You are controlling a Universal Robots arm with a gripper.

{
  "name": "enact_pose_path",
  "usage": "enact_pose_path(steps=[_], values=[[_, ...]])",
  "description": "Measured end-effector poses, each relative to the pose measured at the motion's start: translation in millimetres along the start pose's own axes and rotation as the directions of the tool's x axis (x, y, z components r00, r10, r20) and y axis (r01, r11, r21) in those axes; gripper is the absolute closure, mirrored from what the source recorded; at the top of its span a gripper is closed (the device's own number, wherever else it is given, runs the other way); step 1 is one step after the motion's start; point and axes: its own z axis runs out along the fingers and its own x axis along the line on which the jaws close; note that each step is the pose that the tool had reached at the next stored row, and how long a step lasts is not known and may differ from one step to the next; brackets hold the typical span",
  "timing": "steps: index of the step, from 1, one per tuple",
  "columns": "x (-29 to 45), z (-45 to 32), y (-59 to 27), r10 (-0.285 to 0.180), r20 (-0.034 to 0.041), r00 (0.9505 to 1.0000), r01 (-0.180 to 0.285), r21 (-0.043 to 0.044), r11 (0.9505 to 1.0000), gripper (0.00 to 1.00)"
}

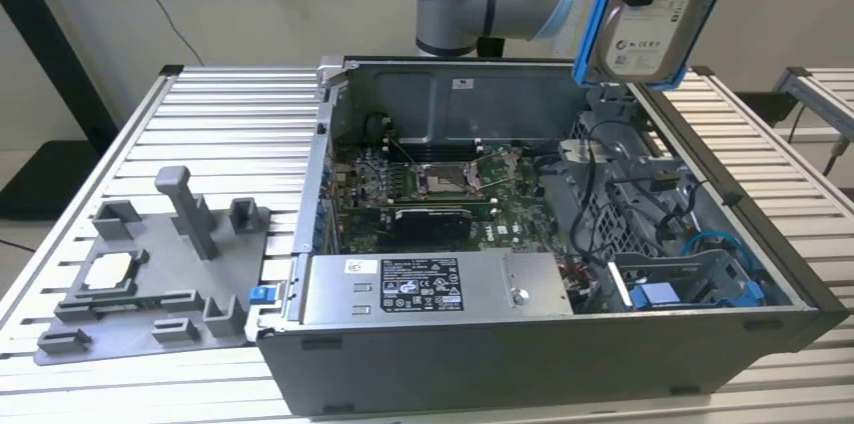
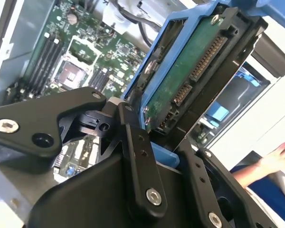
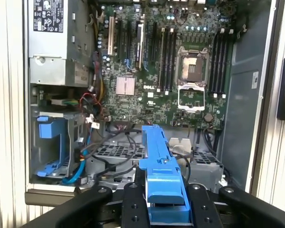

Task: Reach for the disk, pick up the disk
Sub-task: 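Pick up the disk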

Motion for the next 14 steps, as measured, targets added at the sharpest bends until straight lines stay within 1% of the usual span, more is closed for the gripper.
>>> enact_pose_path(steps=[1,8,10,12,14], values=[[2.8,0.2,0.1,0.000,0.0005,1.0000,0.000,0.0001,1.0000,1.00],[3.2,0.1,0.0,0.000,0.0003,1.0000,0.000,0.0000,1.0000,1.00],[5.0,0.1,-0.1,0.000,0.0003,1.0000,0.000,-0.0002,1.0000,1.00],[9.8,0.3,0.0,0.000,0.0006,1.0000,0.000,-0.0006,1.0000,1.00],[17.0,0.4,0.0,0.000,0.0004,1.0000,0.000,-0.0014,1.0000,1.00]])
